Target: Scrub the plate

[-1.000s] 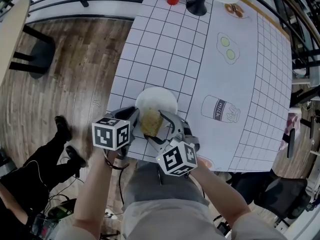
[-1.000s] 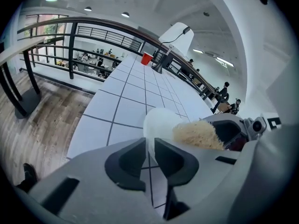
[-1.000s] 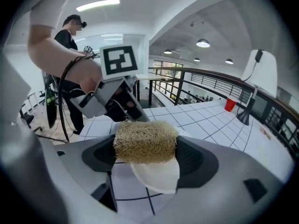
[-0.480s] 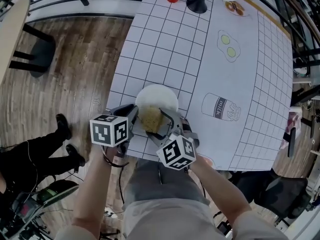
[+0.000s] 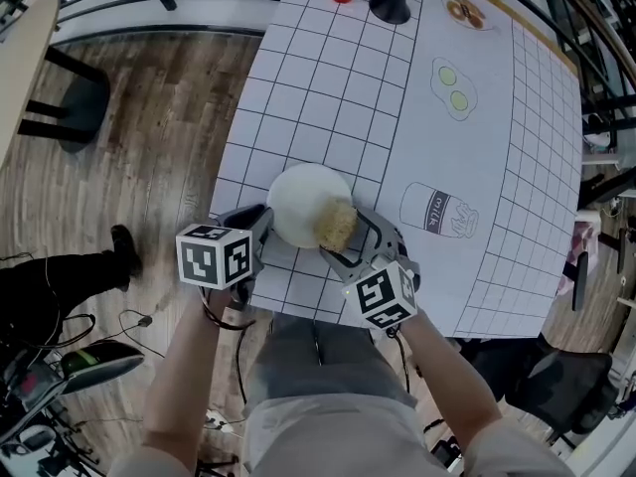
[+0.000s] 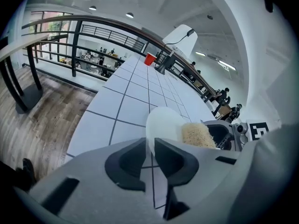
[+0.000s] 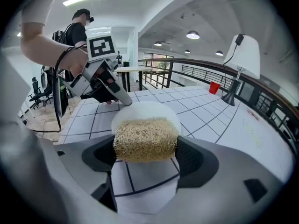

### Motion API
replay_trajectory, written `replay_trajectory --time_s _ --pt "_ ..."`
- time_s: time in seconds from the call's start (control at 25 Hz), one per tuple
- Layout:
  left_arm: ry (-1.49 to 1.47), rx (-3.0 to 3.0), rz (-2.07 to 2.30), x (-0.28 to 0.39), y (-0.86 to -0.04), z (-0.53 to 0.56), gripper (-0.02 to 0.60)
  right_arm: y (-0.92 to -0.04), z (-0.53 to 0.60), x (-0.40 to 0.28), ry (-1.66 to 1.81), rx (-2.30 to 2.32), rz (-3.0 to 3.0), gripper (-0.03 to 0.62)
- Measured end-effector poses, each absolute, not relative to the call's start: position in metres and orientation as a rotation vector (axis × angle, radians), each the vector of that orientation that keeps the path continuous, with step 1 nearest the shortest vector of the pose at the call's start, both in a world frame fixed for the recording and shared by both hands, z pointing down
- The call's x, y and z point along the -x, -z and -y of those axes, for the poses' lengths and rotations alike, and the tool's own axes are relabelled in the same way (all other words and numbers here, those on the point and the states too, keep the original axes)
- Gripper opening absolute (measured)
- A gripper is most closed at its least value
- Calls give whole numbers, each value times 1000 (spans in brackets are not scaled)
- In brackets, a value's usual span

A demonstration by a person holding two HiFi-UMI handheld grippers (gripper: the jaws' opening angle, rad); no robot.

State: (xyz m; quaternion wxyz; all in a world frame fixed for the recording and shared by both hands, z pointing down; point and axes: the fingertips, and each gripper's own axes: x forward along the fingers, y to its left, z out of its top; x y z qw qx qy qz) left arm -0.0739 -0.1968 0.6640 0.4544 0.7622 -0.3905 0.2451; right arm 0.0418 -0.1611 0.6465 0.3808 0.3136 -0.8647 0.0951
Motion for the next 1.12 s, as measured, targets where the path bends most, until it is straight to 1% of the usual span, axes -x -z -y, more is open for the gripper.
replay_trajectory --time_s 0.4,0.72,0.96,1.12 --pt "-547 -1841 971 75 -666 198 67 -650 162 -49 -242 -813 2189 373" --pt "-533 -1812 998 74 -664 192 67 -642 164 -56 -343 -878 2186 373" --pt "-599 -1951 1023 70 -630 202 67 -616 178 -78 -310 -953 2139 373" --pt "-524 -1997 1062 75 -594 212 67 -591 189 -84 -271 -993 2157 373"
